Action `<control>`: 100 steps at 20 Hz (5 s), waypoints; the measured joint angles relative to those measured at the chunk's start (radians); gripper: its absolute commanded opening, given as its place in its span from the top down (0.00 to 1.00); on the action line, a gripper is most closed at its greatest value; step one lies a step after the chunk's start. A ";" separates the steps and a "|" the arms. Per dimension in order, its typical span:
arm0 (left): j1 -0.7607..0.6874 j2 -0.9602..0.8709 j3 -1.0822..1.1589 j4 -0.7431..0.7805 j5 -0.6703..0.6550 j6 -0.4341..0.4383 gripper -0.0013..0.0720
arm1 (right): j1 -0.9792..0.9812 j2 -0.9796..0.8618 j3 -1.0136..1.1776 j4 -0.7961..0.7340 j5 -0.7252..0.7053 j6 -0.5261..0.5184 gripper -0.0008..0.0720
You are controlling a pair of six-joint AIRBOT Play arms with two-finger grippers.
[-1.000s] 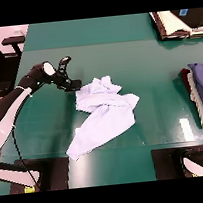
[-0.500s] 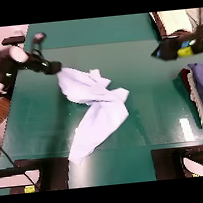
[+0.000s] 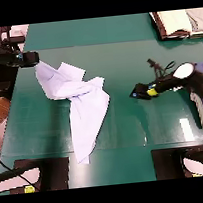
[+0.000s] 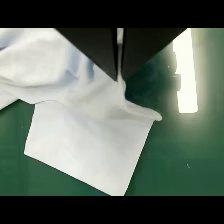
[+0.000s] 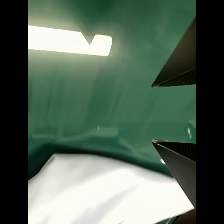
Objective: Fold the shirts.
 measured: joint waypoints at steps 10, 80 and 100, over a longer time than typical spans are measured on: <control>0.005 0.003 0.001 0.003 -0.030 0.000 0.95 | 0.183 -0.415 0.269 0.251 -0.081 -0.139 0.65; 0.058 0.216 -0.804 -0.243 0.079 0.047 0.15 | -0.262 -0.011 0.432 -0.122 0.315 -0.098 0.40; 0.055 0.278 -0.671 -0.382 0.088 0.126 0.95 | -0.536 0.167 -0.217 -0.197 0.290 -0.064 0.33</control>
